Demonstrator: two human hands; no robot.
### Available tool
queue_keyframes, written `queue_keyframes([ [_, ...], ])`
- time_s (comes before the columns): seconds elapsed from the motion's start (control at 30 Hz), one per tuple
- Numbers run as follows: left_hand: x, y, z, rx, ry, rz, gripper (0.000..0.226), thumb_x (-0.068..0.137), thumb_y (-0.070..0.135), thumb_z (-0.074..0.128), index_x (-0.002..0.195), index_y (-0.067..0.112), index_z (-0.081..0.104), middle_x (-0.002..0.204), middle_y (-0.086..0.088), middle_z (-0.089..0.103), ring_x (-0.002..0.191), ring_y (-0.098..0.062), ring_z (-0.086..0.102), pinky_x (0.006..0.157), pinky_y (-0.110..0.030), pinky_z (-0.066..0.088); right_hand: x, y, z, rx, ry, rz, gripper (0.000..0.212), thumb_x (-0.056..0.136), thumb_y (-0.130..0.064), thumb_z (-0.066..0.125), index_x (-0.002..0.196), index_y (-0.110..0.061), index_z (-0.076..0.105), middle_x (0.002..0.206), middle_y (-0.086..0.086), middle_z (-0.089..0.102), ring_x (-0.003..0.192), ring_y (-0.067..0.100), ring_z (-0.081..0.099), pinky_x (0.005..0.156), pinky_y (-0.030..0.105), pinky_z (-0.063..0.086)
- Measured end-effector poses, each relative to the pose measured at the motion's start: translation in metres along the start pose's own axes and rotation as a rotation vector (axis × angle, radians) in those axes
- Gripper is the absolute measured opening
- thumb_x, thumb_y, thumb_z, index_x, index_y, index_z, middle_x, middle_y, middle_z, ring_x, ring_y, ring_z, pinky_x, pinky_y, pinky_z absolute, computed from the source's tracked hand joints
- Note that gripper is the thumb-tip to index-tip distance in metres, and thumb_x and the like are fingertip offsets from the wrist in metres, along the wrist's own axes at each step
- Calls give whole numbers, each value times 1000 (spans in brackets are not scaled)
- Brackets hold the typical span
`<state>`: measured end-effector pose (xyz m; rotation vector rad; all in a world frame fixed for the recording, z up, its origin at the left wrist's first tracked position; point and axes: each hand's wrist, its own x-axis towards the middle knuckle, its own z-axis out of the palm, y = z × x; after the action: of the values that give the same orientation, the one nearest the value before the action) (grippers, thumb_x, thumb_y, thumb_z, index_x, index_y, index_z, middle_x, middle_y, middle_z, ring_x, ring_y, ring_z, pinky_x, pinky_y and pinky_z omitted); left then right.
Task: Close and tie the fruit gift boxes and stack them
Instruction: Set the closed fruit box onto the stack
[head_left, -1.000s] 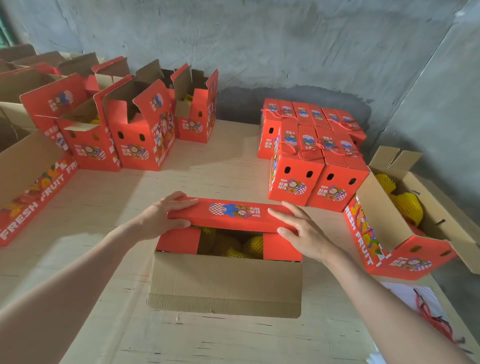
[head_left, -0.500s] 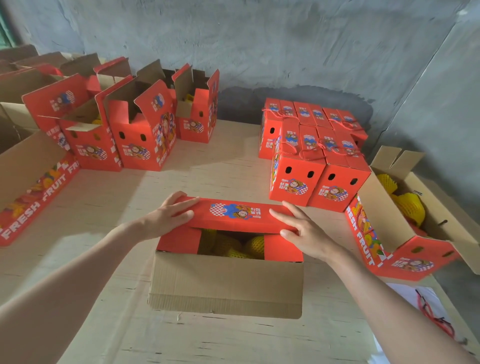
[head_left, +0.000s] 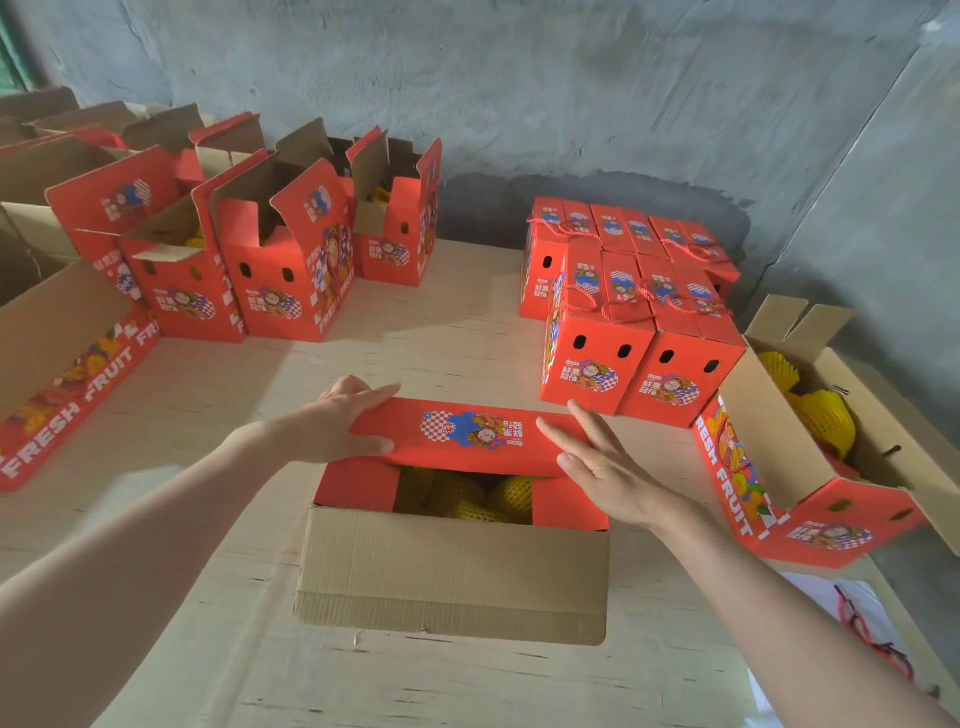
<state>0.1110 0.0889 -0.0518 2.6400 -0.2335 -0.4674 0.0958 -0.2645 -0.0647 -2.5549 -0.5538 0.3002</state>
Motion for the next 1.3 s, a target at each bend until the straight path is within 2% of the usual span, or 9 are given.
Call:
queue_keyframes([
  [0.23, 11, 19, 14, 244, 26, -115, 68, 88, 69, 36, 146, 44, 10, 144, -1, 20, 137, -27, 16, 112, -50, 12, 1, -8, -2, -118, -46, 68, 48, 105, -31, 26, 144, -52, 9, 157, -8, -23, 143, 12, -25, 116, 37, -6],
  [0.43, 5, 18, 31, 422, 141, -64, 98, 66, 80, 1, 150, 31, -8, 158, 2, -2, 145, -23, -14, 111, -61, -7, 2, -8, 5, -215, -40, 100, 50, 105, -31, 22, 146, -50, 2, 156, -8, -27, 141, 13, -29, 117, 41, -8],
  [0.6, 3, 26, 37, 465, 172, -109, 85, 82, 73, 10, 149, 28, -15, 159, 1, -5, 145, -24, -17, 109, -62, -9, -2, -17, 9, -254, 66, 44, 49, 105, -26, 26, 150, -38, 12, 160, -6, -12, 146, 16, -16, 117, 34, -2],
  [0.73, -10, 16, 33, -105, 267, 29, 59, 99, 40, 40, 151, 25, 17, 159, 3, 10, 146, -16, -4, 116, -42, 5, -20, -20, 11, 23, 228, -60, 43, 100, -5, 41, 141, -18, 43, 155, -3, 25, 145, 7, 9, 110, 7, 6],
  [0.83, -25, 0, 32, -658, 277, 84, 39, 99, 10, 46, 137, 19, 47, 156, 7, 19, 143, -12, 16, 115, -33, 22, -41, -11, 8, 111, 222, -86, 43, 98, 3, 41, 136, -14, 49, 148, -9, 34, 143, 4, 17, 110, 5, 11],
  [0.93, -34, -5, 39, -722, 441, 109, 35, 92, -6, 53, 113, 19, 66, 140, 7, 46, 135, -13, 37, 114, -36, 29, -58, -1, 6, 60, 170, -114, 55, 95, 12, 36, 140, -18, 42, 147, -17, 28, 143, -1, 17, 113, 9, 12],
  [1.03, -35, -4, 42, -674, 587, 57, 38, 85, -6, 63, 111, 21, 66, 124, 6, 58, 128, -17, 49, 106, -29, 36, -66, 3, 5, -57, 102, -113, 86, 82, 19, 35, 146, -36, 18, 149, -29, 12, 141, -11, 4, 110, 6, 10],
  [1.17, -32, -2, 43, -1056, 528, -192, 57, 87, 1, 65, 138, 20, 48, 148, 1, 39, 135, -19, 36, 93, -37, 47, -69, 3, 11, -253, 51, -138, 96, 75, 10, 50, 149, -34, 7, 154, -26, -3, 140, -11, -10, 112, 9, 8],
  [1.3, -27, 9, 43, -1178, 579, -298, 51, 86, -1, 62, 132, 19, 56, 123, -1, 60, 92, -14, 59, 73, -26, 49, -70, 2, 14, -233, 73, -141, 88, 79, -5, 59, 152, -28, 15, 155, -24, -4, 140, -11, -10, 111, 9, 13],
])
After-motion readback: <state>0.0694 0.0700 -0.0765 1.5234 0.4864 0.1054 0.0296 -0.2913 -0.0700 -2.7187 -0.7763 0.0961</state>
